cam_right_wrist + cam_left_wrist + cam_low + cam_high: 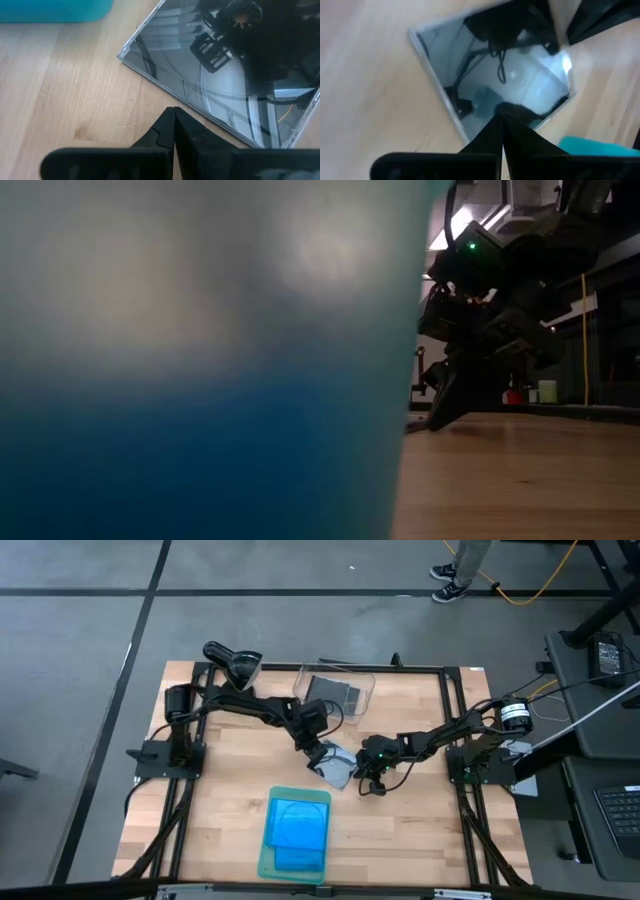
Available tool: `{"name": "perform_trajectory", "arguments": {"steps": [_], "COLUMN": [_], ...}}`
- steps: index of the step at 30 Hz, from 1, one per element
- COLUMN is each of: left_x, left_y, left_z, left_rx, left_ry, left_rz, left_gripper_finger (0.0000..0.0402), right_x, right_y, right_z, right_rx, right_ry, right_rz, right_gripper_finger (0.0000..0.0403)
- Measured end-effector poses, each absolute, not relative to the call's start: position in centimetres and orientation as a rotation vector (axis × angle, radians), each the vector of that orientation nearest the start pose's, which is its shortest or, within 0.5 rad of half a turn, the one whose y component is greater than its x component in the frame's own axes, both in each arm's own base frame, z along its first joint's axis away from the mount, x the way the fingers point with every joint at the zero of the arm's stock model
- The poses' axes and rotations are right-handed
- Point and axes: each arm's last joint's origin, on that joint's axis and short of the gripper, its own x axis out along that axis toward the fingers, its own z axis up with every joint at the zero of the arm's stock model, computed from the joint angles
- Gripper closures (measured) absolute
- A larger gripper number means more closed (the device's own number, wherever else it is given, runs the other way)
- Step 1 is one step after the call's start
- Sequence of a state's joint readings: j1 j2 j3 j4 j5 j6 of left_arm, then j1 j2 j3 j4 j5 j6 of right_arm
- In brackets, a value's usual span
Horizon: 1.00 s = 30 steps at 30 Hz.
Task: Pick & place jewel cases by type
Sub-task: Put the black cd case into the transparent bin
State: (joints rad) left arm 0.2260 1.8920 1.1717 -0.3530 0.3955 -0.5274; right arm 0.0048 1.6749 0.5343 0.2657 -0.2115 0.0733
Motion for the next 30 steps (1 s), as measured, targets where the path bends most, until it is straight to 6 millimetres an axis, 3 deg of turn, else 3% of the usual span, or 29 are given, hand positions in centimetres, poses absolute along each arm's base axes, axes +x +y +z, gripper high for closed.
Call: {"name": "perform_trajectory", "arguments": {"steps": [5, 9, 13, 16, 23, 30], "left_x": [37.1, 37.5, 38.0, 37.9, 37.8, 37.7], "left_y": [7.0, 6.4, 5.2, 5.0, 6.0, 5.3], "left_z": [12.4, 9.2, 8.6, 9.3, 13.5, 15.7], "left_rx": [-0.886, -1.054, -1.011, -0.992, -0.895, -0.847], "left_ry": [1.123, 1.219, 1.229, 1.209, 1.09, 1.034], "left_rz": [0.051, -0.077, -0.105, -0.089, 0.063, 0.024], "left_gripper_finger": [0.04, 0.0401, 0.04, 0.0401, 0.0401, 0.04], "right_x": [26.6, 26.5, 26.4, 26.4, 26.4, 26.6], "right_y": [0.7, 0.7, 0.8, 0.8, 0.4, 0.4], "right_z": [9.5, 9.4, 9.4, 9.4, 9.4, 9.5], "right_rx": [0.159, 0.16, 0.166, 0.166, 0.173, 0.128], "right_ry": [0.879, 0.885, 0.899, 0.903, 0.894, 0.87], "right_rz": [0.17, 0.171, 0.174, 0.174, 0.178, 0.21], "right_gripper_finger": [0.0393, 0.0393, 0.0393, 0.0393, 0.0393, 0.0393]}}
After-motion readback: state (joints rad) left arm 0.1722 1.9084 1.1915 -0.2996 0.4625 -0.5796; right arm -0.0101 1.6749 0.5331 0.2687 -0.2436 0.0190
